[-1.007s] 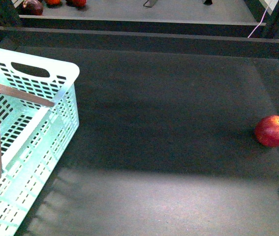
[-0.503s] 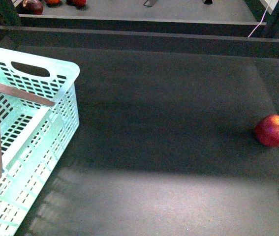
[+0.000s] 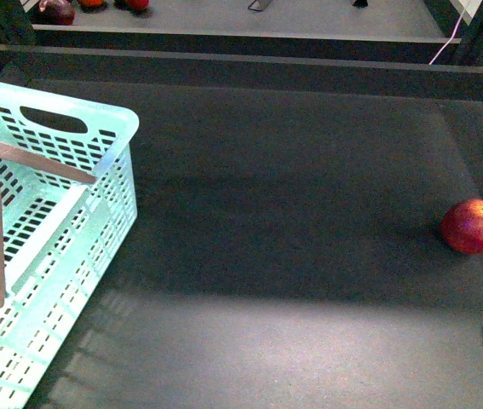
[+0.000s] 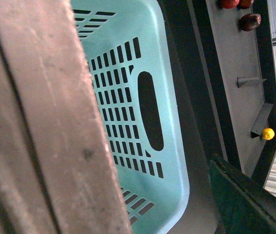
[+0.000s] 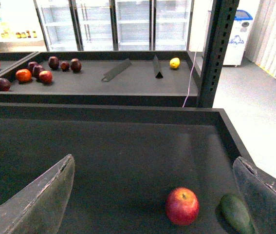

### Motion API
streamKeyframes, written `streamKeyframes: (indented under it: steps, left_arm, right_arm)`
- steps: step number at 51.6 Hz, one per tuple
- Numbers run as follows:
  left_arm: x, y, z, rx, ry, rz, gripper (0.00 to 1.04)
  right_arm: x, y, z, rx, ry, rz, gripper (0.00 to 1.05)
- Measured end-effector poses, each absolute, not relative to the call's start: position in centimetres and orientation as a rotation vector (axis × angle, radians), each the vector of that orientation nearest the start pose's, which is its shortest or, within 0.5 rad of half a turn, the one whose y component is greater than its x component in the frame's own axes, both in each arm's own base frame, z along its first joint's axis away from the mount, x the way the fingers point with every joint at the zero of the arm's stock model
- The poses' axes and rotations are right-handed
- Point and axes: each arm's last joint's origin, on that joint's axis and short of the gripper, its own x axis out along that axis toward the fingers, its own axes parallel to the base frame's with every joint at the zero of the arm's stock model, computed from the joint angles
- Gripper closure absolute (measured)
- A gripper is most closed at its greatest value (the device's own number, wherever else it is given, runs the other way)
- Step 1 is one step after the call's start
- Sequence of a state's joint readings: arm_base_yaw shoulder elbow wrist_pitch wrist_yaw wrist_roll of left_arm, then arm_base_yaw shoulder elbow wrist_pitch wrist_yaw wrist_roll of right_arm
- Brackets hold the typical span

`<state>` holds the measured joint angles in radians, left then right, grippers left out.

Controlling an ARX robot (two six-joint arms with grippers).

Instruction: Pick apple with right arm and hold basket with left

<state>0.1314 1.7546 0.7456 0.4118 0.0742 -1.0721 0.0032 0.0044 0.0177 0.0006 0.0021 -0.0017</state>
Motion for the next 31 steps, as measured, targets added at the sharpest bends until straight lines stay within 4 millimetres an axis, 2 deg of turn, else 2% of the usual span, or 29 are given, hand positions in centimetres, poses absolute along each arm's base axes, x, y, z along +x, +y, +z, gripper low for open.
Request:
streamKeyframes:
  steps: [4, 9, 19, 31]
  left_arm:
    - [32.8, 4.0, 13.2, -1.107, 0.522, 0.394, 0.64]
    - [33.0, 4.0, 13.3, -1.137, 0.520, 0.405, 0.78]
    - [32.3, 2.4, 14.3, -1.110, 0.541, 0.347, 0.79]
    - [31.0, -1.1, 17.7, -1.105, 0.544, 0.206, 0.79]
  right_arm:
    - [9.7, 0.0, 16.9, -0.002, -0.014, 0.001, 0.09]
    - [9.7, 0.0, 16.9, -0.002, -0.014, 0.001, 0.09]
    - [9.7, 0.0, 16.9, -0.002, -0.014, 0.001, 0.09]
    - [9.7, 0.0, 16.9, -0.002, -0.014, 0.001, 0.09]
